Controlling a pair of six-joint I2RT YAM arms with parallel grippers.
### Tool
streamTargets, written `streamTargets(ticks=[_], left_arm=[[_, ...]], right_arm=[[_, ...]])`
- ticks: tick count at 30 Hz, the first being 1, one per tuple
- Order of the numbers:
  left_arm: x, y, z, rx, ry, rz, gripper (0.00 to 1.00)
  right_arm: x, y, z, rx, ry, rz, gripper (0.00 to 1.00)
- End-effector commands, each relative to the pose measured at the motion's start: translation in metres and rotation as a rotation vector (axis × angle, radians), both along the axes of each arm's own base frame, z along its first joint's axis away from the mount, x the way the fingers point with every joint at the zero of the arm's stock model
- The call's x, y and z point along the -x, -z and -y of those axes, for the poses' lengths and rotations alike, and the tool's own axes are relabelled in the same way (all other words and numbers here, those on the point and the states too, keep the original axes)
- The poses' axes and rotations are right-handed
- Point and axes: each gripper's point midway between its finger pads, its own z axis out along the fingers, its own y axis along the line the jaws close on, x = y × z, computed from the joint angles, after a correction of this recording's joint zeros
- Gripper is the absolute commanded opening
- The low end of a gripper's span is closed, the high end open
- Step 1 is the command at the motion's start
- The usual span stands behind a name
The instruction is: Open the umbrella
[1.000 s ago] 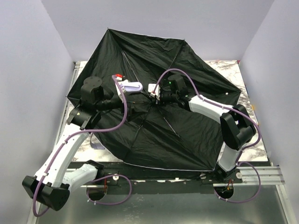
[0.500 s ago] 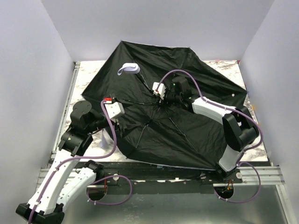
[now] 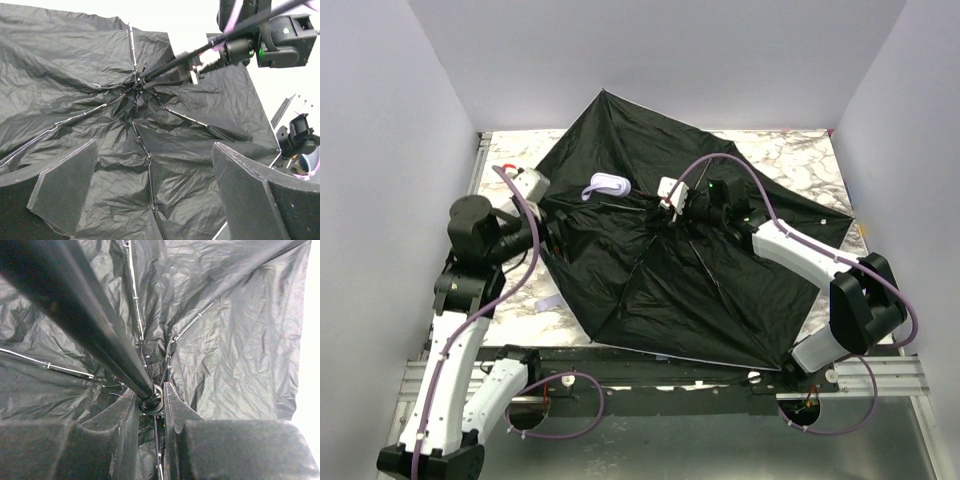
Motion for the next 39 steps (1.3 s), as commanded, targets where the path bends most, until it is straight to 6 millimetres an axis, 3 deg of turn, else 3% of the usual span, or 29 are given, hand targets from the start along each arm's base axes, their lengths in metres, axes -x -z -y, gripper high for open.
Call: streamTargets(ticks=[1,8,12,15,20,22,25,27,29,31,34,39], left_arm=[[-0.02,-0.029,-0.006,0.02,-0.055,-0.081,0.99],[-0.062,-0.062,-0.005,-0.06,-0.054,-0.177,0.98],[-0.073,-0.071,0.007,-0.136,0.027,-0.154,0.99],[-0.084,-0.08,0.005,-0.192,-0.002,-0.053,0.99],[-0.119,-0.094,-0.041,0.019,-0.254,0.045,0.99],[-0.12,-0.104,-0.044,0.124,-0.207,0.103,0.99],[-0.116,-0.09,-0.03,0.15,-0.109,0.139,0.99],[-0.117,-0.077,-0.02,0.145,-0.08,0.134,0.99],[-0.116,-0.061,-0.008,0.108,-0.057,0.118,0.98],[-0.116,-0.048,-0.003,0.08,-0.048,0.095,0.99],[-0.115,-0.033,-0.002,0.07,-0.057,0.069,0.99],[-0.107,-0.021,-0.005,0.116,-0.093,0.041,0.99]], right_arm=[[0.013,0.021,-0.002,0.068,-0.073,-0.061,0.01],[0.024,0.093,-0.004,0.225,-0.164,-0.267,0.01],[0.025,0.107,-0.013,0.218,-0.173,-0.378,0.01],[0.025,0.104,-0.021,0.155,-0.145,-0.448,0.01],[0.022,0.084,-0.029,-0.016,-0.069,-0.544,0.01],[0.021,0.07,-0.032,-0.104,-0.042,-0.556,0.01],[0.015,0.05,-0.039,-0.233,0.011,-0.571,0.03],[0.01,0.04,-0.042,-0.292,0.042,-0.579,0.16],[0.002,0.035,-0.041,-0.317,0.077,-0.585,0.37],[-0.003,0.025,-0.031,-0.317,0.099,-0.575,0.55],[-0.005,0.005,-0.007,-0.22,0.127,-0.494,0.75],[0.012,-0.05,0.048,0.009,0.178,-0.287,0.82]])
